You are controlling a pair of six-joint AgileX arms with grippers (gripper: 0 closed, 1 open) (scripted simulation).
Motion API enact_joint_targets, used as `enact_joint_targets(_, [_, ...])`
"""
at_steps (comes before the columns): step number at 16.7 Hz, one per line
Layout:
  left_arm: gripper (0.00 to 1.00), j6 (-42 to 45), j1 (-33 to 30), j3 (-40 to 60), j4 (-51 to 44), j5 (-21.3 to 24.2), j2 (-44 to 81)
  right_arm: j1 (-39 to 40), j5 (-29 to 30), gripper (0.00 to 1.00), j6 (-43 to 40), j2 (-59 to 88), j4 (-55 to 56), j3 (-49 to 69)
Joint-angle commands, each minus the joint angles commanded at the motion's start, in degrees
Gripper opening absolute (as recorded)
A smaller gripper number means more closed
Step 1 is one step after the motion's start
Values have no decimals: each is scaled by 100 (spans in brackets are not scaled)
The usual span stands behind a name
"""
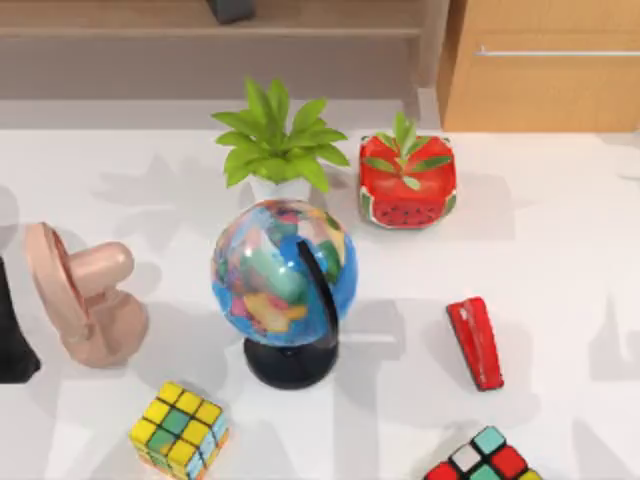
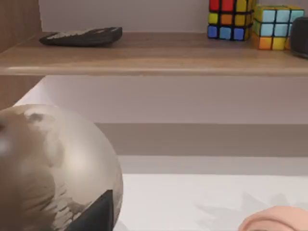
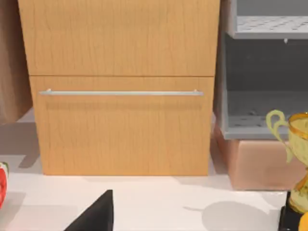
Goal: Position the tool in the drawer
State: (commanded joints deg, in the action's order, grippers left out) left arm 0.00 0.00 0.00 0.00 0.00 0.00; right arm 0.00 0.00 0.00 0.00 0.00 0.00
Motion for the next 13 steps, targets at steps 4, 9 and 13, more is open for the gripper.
enact_joint_targets(4, [100,0,0,0,0,0,0,18,12,100,-114,168,87,84])
enact_joint_targets(9, [100,0,0,0,0,0,0,208,41,100,-1000,1528,712,662])
enact_joint_targets(13, [100,0,0,0,0,0,0,473,48,100,-2101,3392,1552,1333])
